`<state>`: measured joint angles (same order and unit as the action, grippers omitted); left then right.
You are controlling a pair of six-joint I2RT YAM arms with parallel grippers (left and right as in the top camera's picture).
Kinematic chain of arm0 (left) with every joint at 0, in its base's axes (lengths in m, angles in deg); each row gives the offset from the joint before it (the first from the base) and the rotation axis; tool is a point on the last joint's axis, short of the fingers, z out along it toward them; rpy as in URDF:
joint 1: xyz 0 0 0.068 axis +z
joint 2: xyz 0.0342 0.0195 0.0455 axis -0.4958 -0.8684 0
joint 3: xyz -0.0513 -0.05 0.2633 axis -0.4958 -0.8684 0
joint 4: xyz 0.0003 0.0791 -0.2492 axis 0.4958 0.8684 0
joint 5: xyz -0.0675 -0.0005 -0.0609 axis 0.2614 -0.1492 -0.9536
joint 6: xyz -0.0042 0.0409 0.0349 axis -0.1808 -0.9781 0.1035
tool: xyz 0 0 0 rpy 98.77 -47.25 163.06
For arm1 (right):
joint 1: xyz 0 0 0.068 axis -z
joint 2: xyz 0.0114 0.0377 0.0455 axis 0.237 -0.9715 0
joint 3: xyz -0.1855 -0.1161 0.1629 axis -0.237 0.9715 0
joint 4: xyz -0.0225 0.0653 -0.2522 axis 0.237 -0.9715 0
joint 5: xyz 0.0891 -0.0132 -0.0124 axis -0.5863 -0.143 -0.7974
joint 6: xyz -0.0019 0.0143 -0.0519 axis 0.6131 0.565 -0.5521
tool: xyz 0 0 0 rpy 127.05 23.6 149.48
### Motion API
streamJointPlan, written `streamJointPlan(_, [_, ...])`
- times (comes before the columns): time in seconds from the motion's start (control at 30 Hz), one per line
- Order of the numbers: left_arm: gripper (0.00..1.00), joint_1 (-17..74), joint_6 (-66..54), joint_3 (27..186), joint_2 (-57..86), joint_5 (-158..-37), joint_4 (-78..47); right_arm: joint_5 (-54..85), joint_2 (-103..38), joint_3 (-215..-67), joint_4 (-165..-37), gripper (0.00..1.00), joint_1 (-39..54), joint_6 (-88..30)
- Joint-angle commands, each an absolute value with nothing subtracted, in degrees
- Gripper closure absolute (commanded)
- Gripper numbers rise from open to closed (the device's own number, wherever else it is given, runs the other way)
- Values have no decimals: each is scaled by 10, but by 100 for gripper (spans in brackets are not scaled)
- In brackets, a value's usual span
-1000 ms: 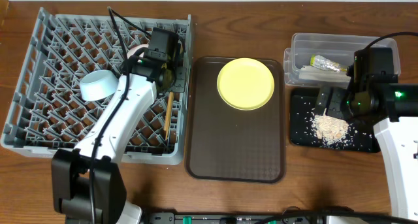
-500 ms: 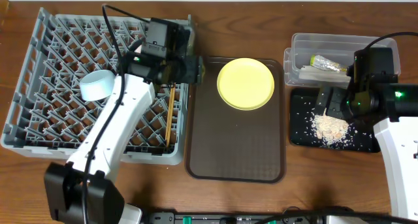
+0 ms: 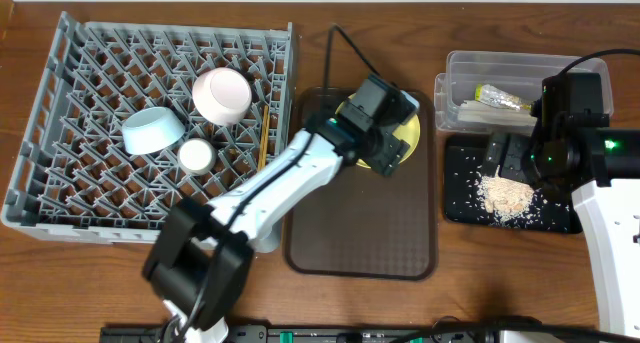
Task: Sort waste into correct bins and load items into the dishwasher
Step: 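Reach left gripper to the yellow plate and grasp its rim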
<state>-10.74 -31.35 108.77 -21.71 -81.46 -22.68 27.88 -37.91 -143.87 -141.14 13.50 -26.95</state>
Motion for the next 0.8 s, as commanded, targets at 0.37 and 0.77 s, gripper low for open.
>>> streamJointPlan(0.37, [34,-126,-336,1089,-341,-805,-209,280,-376,-1440,-1412,1,137,-276])
streamJointPlan(0.77, [76,-126,-336,1088,-341,-805,-169,281,-376,-1440,-1412,1,137,-276])
